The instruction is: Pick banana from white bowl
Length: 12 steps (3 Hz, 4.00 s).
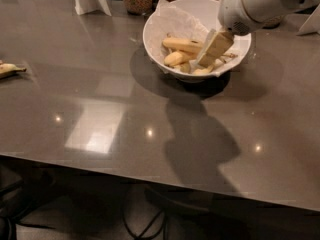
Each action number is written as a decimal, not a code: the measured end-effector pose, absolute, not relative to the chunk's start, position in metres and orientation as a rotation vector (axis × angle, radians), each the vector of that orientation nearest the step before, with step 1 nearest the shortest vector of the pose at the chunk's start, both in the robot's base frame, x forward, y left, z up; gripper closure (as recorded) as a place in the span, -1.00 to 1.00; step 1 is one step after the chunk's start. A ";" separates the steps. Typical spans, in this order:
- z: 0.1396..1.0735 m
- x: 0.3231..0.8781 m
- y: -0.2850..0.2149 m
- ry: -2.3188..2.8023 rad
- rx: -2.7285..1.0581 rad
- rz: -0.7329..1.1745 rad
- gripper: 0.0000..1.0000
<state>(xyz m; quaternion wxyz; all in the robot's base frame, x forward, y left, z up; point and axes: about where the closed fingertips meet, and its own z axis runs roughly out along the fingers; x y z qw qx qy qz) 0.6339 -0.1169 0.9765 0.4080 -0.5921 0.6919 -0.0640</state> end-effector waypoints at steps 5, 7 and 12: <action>0.897 0.699 -0.099 1.898 -1.502 -0.089 -0.02; 0.902 0.691 -0.120 1.905 -1.525 -0.146 0.89; 0.999 0.563 -0.182 1.770 -1.607 -0.134 1.00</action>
Offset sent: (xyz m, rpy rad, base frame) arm 0.0644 0.0180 -0.0521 0.0478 0.1064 -0.0365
